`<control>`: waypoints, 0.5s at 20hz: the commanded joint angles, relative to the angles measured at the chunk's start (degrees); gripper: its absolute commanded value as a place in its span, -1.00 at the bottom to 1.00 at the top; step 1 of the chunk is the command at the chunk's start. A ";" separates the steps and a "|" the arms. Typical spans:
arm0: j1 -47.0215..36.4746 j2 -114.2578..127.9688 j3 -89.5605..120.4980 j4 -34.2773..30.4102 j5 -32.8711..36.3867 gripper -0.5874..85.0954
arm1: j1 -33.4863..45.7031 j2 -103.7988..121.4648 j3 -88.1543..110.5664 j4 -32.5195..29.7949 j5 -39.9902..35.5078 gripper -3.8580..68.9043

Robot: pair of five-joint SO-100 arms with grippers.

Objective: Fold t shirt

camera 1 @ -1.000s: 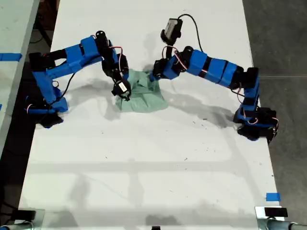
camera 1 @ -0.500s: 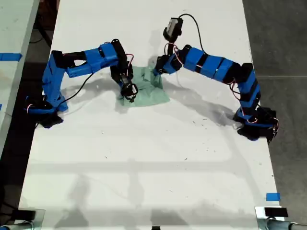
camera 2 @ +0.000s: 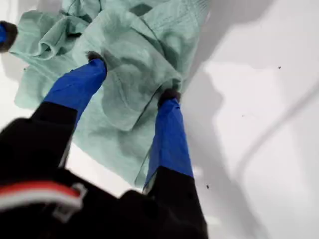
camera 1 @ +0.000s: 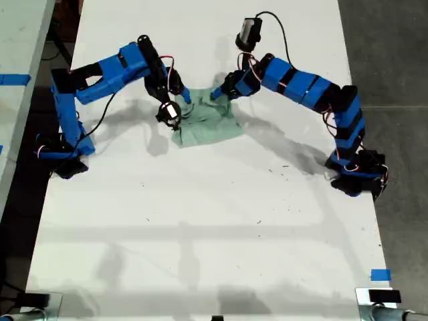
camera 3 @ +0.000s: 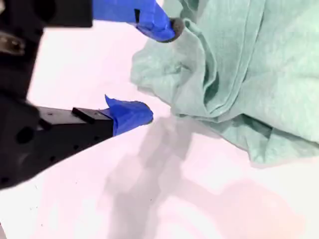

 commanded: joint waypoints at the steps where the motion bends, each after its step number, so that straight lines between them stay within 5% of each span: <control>1: -0.44 14.33 1.93 -0.26 -1.23 -0.47 | -0.97 12.57 -1.93 5.45 -0.44 -0.26; 7: 7.03 38.23 7.21 -0.79 -9.23 -0.54 | 0.70 37.62 3.34 26.37 1.93 -0.41; 10: 14.50 45.97 13.97 -0.79 -15.73 -0.59 | -3.34 56.51 23.73 26.63 5.80 -0.61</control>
